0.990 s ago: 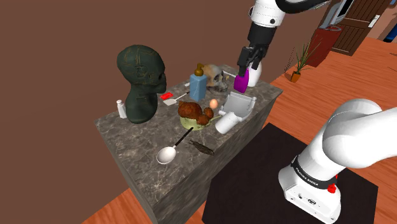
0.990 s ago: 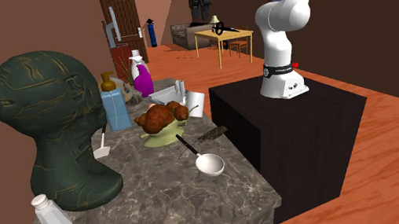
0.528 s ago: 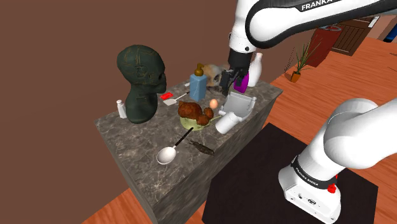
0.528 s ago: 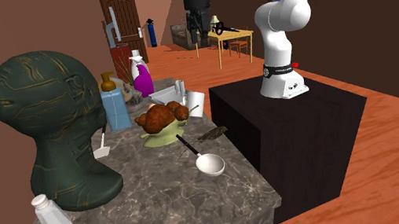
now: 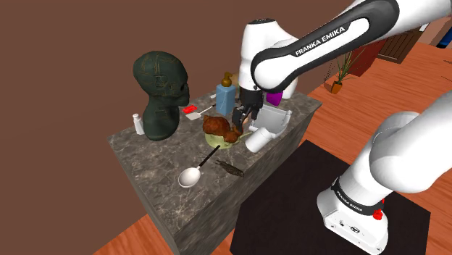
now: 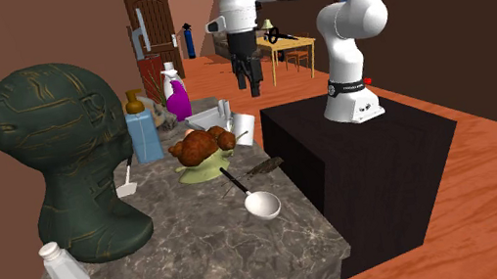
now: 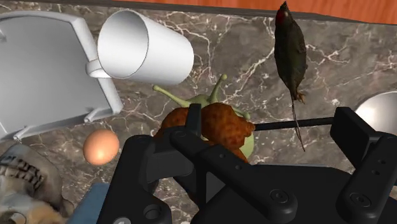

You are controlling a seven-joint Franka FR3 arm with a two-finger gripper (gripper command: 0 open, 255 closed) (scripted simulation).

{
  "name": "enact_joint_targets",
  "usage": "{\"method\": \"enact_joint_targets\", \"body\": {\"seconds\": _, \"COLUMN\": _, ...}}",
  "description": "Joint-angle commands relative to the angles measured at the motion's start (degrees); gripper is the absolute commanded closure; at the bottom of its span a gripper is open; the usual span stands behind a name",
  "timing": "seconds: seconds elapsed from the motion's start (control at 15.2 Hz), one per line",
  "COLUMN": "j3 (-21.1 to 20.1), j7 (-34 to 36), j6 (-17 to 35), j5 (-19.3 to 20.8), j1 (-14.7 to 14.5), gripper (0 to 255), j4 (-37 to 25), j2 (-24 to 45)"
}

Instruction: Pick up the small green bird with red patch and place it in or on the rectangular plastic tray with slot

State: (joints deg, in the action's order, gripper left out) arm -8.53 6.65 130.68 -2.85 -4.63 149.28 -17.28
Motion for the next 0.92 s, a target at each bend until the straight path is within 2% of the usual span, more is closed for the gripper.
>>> {"method": "enact_joint_targets", "body": {"seconds": 0.0, "j3": -1.2, "j7": 1.5, "j6": 3.9, "j5": 0.4, "j1": -0.4, "gripper": 0, "j4": -0.4, "j2": 4.8}}
{"method": "enact_joint_targets", "body": {"seconds": 0.46, "j3": -3.8, "j7": 7.8, "j6": 13.9, "j5": 4.9, "j1": -1.6, "gripper": 0, "j4": -4.7, "j2": 21.4}}
{"method": "enact_joint_targets", "body": {"seconds": 0.79, "j3": -3.3, "j7": 13.1, "j6": 18.9, "j5": 10.0, "j1": -4.0, "gripper": 0, "j4": -9.9, "j2": 33.5}}
{"method": "enact_joint_targets", "body": {"seconds": 0.86, "j3": -3.2, "j7": 13.4, "j6": 19.2, "j5": 10.2, "j1": -4.3, "gripper": 0, "j4": -10.2, "j2": 34.3}}
